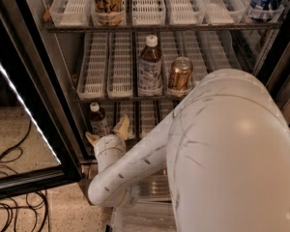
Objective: Pick blue plastic bottle from bottom shelf of fridge
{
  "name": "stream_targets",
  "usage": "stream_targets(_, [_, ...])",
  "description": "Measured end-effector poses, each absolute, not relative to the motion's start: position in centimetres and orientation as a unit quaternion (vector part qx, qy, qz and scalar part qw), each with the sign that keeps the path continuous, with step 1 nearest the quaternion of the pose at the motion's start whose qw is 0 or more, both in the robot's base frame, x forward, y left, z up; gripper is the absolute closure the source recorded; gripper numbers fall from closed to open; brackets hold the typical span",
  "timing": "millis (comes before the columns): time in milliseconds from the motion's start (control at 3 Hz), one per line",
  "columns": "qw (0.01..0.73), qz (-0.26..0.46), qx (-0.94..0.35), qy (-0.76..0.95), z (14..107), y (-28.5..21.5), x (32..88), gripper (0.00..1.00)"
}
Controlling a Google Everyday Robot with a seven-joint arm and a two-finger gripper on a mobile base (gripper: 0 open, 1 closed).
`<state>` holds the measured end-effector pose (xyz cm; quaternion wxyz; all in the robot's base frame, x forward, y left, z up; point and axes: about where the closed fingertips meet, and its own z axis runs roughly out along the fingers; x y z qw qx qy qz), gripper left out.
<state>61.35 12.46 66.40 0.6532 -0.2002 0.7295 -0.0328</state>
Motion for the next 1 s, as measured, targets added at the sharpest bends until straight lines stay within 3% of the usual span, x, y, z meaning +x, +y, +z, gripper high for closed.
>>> stream_targets(1000, [0.672,-0.002,-0.169,0.721,66.6,14.2,62.9,0.25])
